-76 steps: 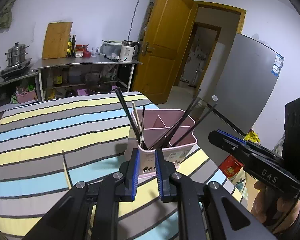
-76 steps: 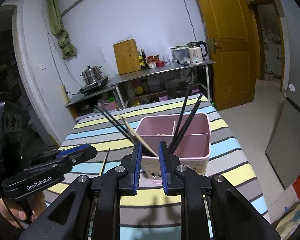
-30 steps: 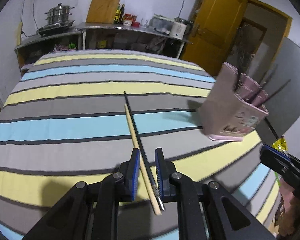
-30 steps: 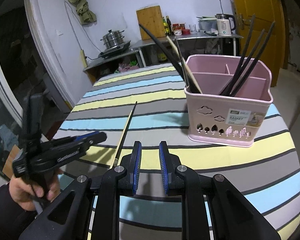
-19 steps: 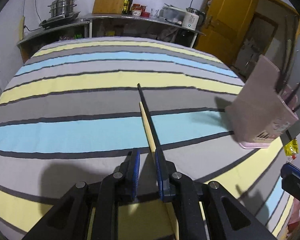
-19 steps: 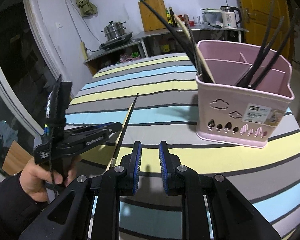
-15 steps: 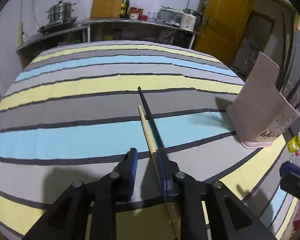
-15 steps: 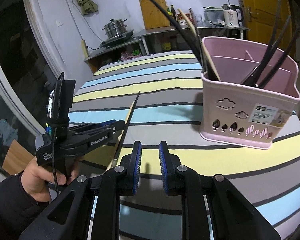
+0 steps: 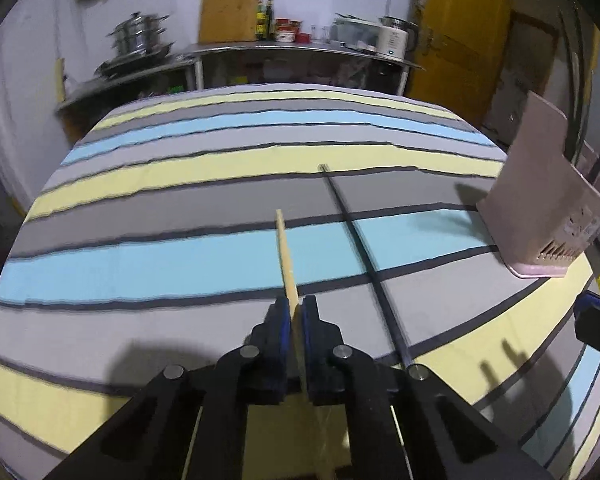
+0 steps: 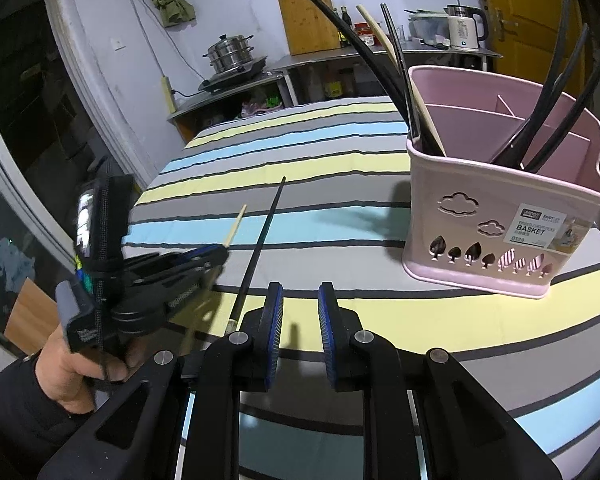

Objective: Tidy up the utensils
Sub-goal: 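Grasp the light wooden chopstick with the left tool while the right tool grasps a black chopstick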

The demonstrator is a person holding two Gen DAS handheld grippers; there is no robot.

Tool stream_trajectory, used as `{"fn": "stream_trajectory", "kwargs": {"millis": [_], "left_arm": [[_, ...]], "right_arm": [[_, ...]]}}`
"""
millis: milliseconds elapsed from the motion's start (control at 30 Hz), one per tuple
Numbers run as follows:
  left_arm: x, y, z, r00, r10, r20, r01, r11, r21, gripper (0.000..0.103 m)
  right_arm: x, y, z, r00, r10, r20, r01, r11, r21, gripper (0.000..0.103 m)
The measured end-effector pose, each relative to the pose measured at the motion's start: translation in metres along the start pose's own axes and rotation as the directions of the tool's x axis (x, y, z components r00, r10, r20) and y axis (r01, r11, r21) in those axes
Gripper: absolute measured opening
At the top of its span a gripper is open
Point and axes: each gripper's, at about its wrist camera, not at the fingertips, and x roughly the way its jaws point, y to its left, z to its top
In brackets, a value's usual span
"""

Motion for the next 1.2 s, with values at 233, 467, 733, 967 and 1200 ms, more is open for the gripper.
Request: {"fn": "stream_trajectory", "kwargs": {"millis": [233,467,733,967,1200], "left_arm": [[-0.025,0.056,-0.021,0.999,0.042,-0.003,-0.042,0.990,-0.136,0.006],[-0.021,0.079,-0.011,1.000,-0.001,-0.023,-0.003,0.985,-0.175,0.006],[0.002,0.070,0.013,0.999,0.030,-0.041,-0.032,0.997,-0.064,0.008],[0.006,0.069,0.016,0.999,0.038,-0.020,-0.039,0.999,-0.032,0.008],[0.005,0.070,0.013,0.999,0.040,-0.002,-0.040,0.999,-0.023,0.008]], "right_arm": [[0.013,0.008,-0.001,1.000,0.018,-0.023,-0.018,1.000,-0.012,0.019],[0.032,0.018,0.002,0.998,0.030,-0.052,-0.032,0.999,-0.037,0.019],[0.059,0.033,0.018,0.997,0.023,-0.070,-0.028,0.997,-0.075,0.019],[0.093,0.041,0.038,0.997,0.008,-0.083,-0.016,0.996,-0.092,0.019],[0.126,0.046,0.053,0.993,-0.022,-0.118,0.008,0.994,-0.112,0.018]]}}
